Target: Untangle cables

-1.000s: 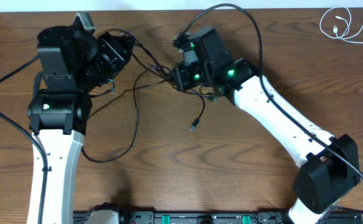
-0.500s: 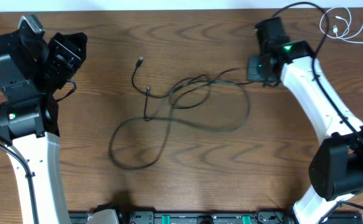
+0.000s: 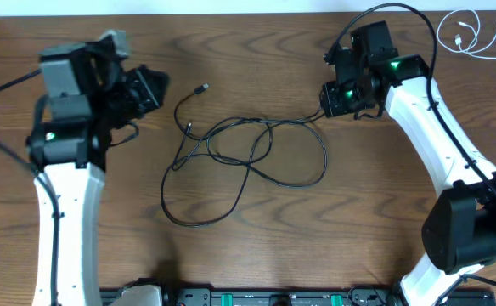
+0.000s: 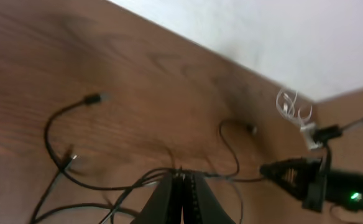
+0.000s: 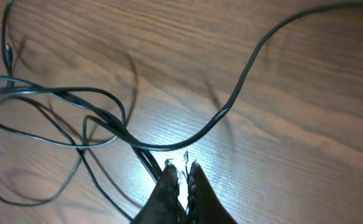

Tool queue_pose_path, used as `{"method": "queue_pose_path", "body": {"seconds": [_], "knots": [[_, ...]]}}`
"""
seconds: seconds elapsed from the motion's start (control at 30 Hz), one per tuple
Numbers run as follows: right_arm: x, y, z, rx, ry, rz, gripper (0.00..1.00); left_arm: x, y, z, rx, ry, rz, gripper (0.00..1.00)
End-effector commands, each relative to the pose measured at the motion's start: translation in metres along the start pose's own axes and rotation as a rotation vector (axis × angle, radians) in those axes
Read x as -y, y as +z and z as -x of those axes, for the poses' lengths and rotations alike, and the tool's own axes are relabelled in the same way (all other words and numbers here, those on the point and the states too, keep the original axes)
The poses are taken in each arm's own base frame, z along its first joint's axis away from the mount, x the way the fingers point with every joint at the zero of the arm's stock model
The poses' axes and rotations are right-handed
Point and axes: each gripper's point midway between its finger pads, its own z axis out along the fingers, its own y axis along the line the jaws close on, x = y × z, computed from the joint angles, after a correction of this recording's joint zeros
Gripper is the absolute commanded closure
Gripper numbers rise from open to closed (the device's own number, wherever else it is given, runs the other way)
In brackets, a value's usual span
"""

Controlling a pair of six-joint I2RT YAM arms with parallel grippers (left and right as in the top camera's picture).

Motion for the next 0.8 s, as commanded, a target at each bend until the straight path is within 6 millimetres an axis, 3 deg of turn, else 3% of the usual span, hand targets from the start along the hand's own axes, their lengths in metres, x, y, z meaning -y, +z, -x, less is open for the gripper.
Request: {"method": "queue_pose_path", "body": {"seconds": [0.0,0.13,0.17,0.2,0.23,0.4,0.47,0.67,0.77], "knots": [[-0.005,-0.016,-0.011,-0.033,0.079,0.007,0.99,0.016,0.028,-0.019,-0.095,0.154,-0.047,0.93],[0.016,-0.019,-0.032,-0.109,0.167,-0.119,0.99,0.016,0.050,-0.033,-0.163,0.163,-0.054,0.93],[0.017,-0.019,-0.037,-0.128,0.171,-0.128,0.94,0.015,0.058,-0.039,-0.189,0.168,-0.056,0.93],[0.017,-0.020,-0.040,-0.140,0.174,-0.131,0.86,0.014,0.062,-0.042,-0.201,0.169,-0.055,0.93],[0.019,-0.021,-0.045,-0.158,0.178,-0.144,0.70,0.014,0.068,-0.047,-0.221,0.177,-0.057,0.92],[0.037,-0.027,-0.054,-0.185,0.212,-0.226,0.40,0.014,0.092,-0.066,-0.294,0.259,-0.071,0.93],[0.046,-0.029,-0.052,-0.174,0.235,-0.233,0.34,0.015,0.101,-0.076,-0.326,0.299,-0.080,0.92],[0.068,-0.035,-0.045,-0.134,0.282,-0.244,0.30,0.001,0.137,-0.108,-0.429,0.371,-0.024,0.83],[0.068,-0.035,-0.041,-0.122,0.261,-0.242,0.29,0.002,0.159,-0.129,-0.484,0.479,-0.058,0.66]]}}
